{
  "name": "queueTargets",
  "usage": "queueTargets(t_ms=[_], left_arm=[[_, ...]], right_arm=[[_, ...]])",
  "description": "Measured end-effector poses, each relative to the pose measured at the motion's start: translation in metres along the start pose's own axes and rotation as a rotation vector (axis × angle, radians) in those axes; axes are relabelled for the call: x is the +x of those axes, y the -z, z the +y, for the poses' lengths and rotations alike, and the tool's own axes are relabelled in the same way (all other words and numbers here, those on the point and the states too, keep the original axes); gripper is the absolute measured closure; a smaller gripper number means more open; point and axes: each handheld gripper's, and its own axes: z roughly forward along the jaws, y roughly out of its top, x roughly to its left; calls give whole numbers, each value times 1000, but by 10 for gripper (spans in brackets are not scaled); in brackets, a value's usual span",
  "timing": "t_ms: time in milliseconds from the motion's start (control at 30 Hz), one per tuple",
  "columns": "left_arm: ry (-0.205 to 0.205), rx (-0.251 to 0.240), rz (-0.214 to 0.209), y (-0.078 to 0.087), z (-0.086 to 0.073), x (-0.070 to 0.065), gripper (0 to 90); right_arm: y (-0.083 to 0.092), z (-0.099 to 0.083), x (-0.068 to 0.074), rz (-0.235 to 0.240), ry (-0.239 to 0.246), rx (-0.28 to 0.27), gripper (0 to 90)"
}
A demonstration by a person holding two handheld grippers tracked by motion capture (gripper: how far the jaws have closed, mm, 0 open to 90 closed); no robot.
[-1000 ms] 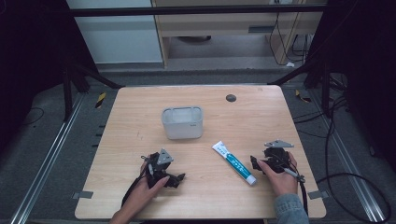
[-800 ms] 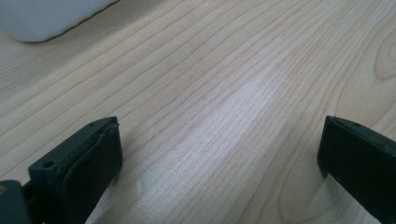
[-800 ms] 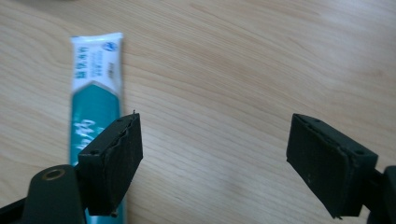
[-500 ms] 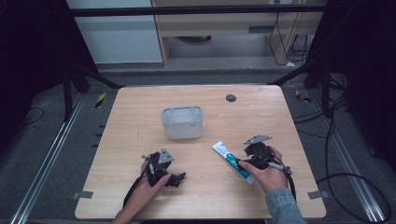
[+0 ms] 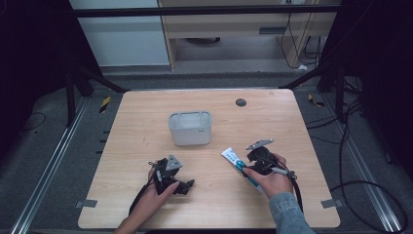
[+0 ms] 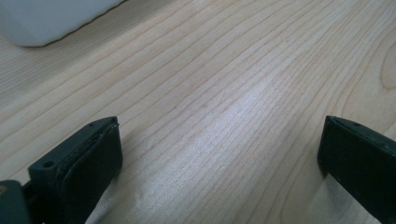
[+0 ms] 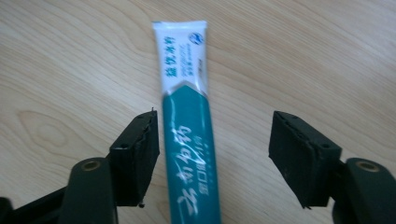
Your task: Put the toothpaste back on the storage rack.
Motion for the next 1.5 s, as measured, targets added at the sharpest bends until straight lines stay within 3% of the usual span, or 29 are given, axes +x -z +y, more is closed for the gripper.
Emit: queueTargets(t_ms=[133, 367, 567, 867, 1167, 1333, 1500], left_arm=[[0, 0, -1, 0, 0, 0, 0], [-1, 0, -3, 0, 0, 0, 0], [-1, 0, -3, 0, 0, 0, 0], [-1, 0, -3, 0, 0, 0, 0], [-1, 0, -3, 0, 0, 0, 0], [-2, 0, -4, 0, 0, 0, 0], [-2, 0, -4, 0, 0, 0, 0]], right_arm=[[-4, 12, 6, 19, 55, 4, 424], [-25, 23, 11, 29, 82, 58, 429], [-43, 21, 7, 56, 47, 92, 453], [-50, 24, 4, 89, 20, 123, 490], [-58, 34, 5, 89, 33, 206, 517], [-63, 35, 6, 78, 55, 219, 526], [-63, 37, 5, 84, 36, 231, 549]])
